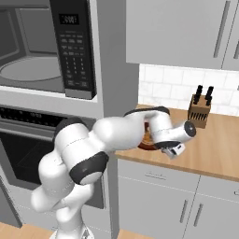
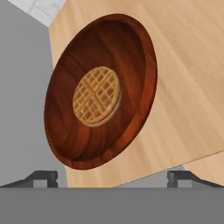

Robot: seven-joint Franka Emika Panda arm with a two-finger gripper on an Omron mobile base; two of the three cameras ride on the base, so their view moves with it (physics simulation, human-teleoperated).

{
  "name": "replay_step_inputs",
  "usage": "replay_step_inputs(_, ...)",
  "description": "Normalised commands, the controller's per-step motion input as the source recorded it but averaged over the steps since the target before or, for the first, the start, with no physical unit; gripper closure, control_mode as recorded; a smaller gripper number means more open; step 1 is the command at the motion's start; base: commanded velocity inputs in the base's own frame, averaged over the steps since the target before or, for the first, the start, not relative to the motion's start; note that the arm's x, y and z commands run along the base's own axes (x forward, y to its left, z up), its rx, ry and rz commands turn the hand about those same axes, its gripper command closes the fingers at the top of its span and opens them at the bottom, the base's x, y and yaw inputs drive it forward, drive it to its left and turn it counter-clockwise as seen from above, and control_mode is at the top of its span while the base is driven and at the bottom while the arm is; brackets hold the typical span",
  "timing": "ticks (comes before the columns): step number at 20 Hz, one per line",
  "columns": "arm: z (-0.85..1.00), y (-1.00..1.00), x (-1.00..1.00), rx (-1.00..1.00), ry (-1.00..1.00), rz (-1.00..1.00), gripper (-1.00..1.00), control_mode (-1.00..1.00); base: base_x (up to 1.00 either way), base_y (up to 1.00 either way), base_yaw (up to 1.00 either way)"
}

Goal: Open the microwave, place the bowl with waffle inside the microwave, then close the microwave door and turn it on.

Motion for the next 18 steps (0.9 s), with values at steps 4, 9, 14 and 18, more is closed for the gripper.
replay_step_inputs(4, -0.23, -0.05, 0.30, 0.00, 0.00, 0.00, -1.00, -1.00, 0.00, 0.00, 0.00)
replay_step_inputs(9, -0.23, -0.03, 0.27, 0.00, 0.00, 0.00, -1.00, -1.00, 0.00, 0.00, 0.00)
replay_step_inputs(14, -0.36, 0.00, 0.25, 0.00, 0.00, 0.00, -1.00, -1.00, 0.00, 0.00, 0.00)
replay_step_inputs(18, -0.37, 0.00, 0.24, 0.00, 0.00, 0.00, -1.00, -1.00, 0.00, 0.00, 0.00)
